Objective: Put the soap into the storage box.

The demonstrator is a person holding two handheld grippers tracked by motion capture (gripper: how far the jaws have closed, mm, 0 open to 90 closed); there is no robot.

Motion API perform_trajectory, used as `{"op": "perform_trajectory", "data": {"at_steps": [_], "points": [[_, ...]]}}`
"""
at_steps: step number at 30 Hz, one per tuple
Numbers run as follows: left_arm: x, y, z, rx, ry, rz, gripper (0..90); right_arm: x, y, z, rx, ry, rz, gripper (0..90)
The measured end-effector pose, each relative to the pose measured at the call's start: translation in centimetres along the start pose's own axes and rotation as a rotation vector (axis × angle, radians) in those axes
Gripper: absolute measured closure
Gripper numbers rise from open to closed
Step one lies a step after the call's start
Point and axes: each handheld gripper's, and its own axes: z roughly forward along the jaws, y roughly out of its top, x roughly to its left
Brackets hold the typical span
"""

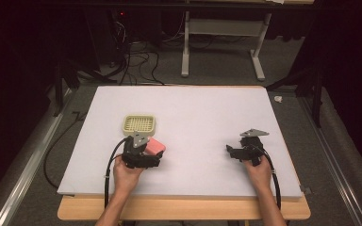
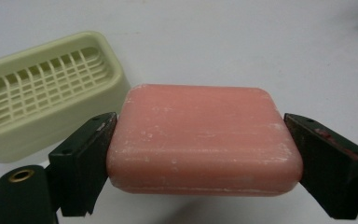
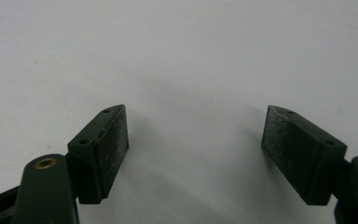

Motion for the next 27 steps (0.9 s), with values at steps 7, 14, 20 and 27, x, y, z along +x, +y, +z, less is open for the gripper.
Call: {"op": "perform_trajectory", "data": {"at_steps": [7,14,20,27], "points": [[1.2,0.7,-1.0,-0.016,0.029,-0.024,14.1,0.0,0.0,0.0,0.000,0.000,0.001,23.3],[2.1,1.0,-1.4,-0.032,0.039,-0.060,14.1,0.0,0.0,0.0,0.000,-0.002,0.001,23.0],[2.9,1.9,-1.4,-0.032,0.049,-0.082,14.1,0.0,0.0,0.0,0.001,-0.004,0.000,23.0],[3.9,2.8,-1.5,-0.051,0.068,-0.124,14.2,0.0,0.0,0.0,0.000,-0.004,0.000,22.9]]}}
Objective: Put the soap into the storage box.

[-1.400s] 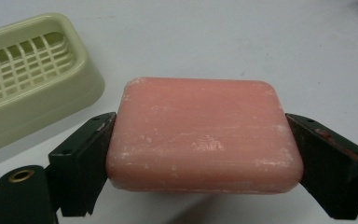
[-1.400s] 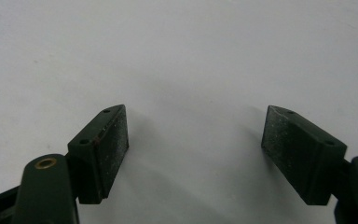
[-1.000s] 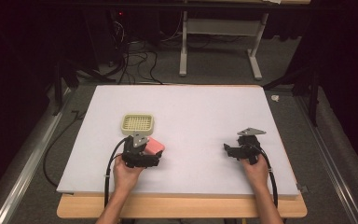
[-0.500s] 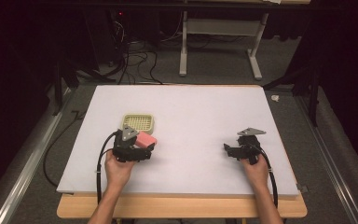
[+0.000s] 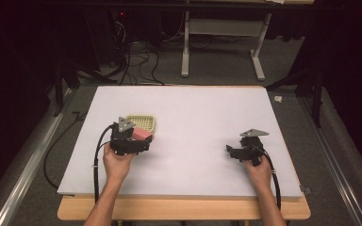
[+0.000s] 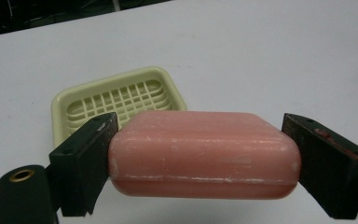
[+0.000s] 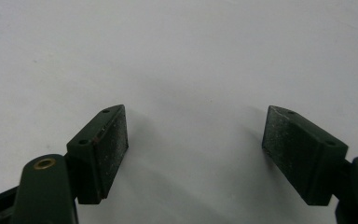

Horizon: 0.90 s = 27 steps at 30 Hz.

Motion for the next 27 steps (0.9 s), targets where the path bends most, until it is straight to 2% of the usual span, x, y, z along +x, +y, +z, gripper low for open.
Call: {"op": "perform_trajectory", "data": {"at_steps": [7,11,16,21,25,27], "points": [[0.5,0.7,0.3,0.026,0.038,0.021,14.3,0.0,0.0,0.0,0.001,0.003,0.002,22.9],[1.0,1.5,0.9,0.030,0.070,0.034,14.3,0.0,0.0,0.0,0.000,0.002,0.001,22.8],[1.4,2.2,1.9,0.047,0.085,0.034,14.4,0.0,0.0,0.0,0.000,0.000,0.000,22.6],[2.4,2.4,3.3,0.055,0.105,-0.005,14.4,0.0,0.0,0.0,0.001,0.000,0.001,22.6],[2.8,2.3,4.0,0.069,0.121,-0.013,14.4,0.0,0.0,0.0,0.001,0.000,0.001,22.6],[3.3,2.4,4.6,0.076,0.130,-0.037,14.4,0.0,0.0,0.0,0.001,0.001,0.001,22.6]]}}
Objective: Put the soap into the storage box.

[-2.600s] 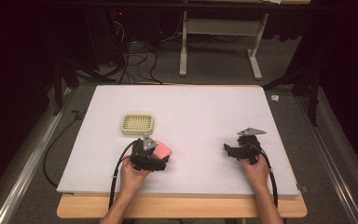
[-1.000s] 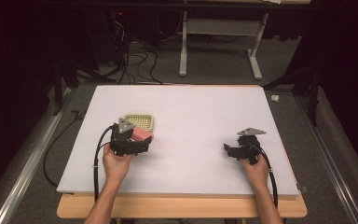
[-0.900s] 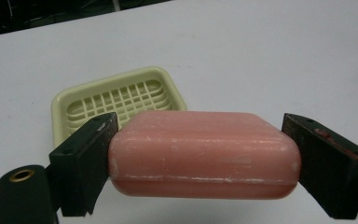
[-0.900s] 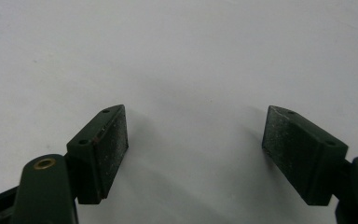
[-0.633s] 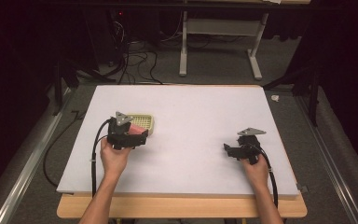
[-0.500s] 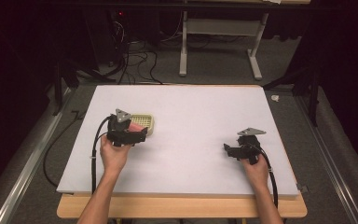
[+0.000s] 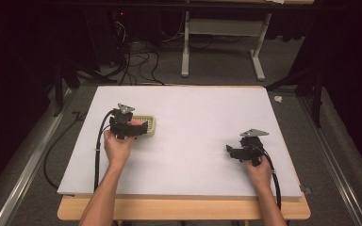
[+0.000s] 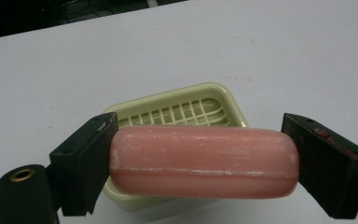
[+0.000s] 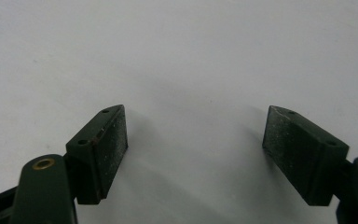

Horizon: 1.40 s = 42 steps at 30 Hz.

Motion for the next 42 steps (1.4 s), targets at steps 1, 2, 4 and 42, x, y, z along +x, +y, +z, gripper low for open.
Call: {"op": "perform_trajectory", "data": {"at_steps": [1,2,4,42], "points": [[0.1,0.1,0.2,-0.003,0.000,-0.009,14.4,0.0,0.0,0.0,0.000,0.001,0.000,22.6],[0.2,0.1,0.4,-0.006,0.001,-0.018,14.4,0.0,0.0,0.0,0.000,0.000,0.001,22.6],[0.4,0.1,0.8,-0.007,0.003,-0.034,14.3,0.0,0.0,0.0,0.000,0.000,0.000,22.5],[0.4,-1.7,3.9,0.058,0.018,-0.035,13.6,0.0,0.0,0.0,0.001,-0.001,-0.004,22.5]]}}
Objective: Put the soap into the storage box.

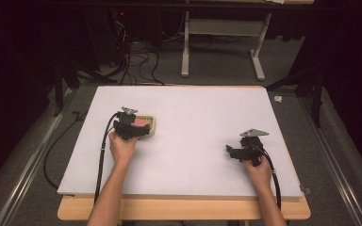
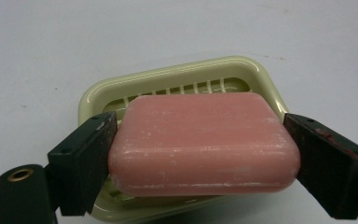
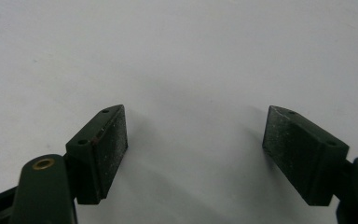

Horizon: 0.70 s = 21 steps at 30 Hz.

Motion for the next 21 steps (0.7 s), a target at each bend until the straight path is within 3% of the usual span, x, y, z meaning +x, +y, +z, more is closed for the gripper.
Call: {"op": "perform_trajectory", "data": {"at_steps": [5,10,21], "points": [[0.23,-0.01,0.19,0.017,0.001,-0.018,12.8,-0.01,0.01,0.00,0.001,0.000,0.000,22.5],[0.29,-0.16,0.42,0.031,-0.001,-0.006,10.3,-0.01,0.01,0.00,0.001,0.000,0.000,22.5],[0.49,-0.14,-0.43,0.003,-0.005,-0.002,6.8,0.00,0.01,-0.01,0.002,0.001,0.002,22.5]]}}
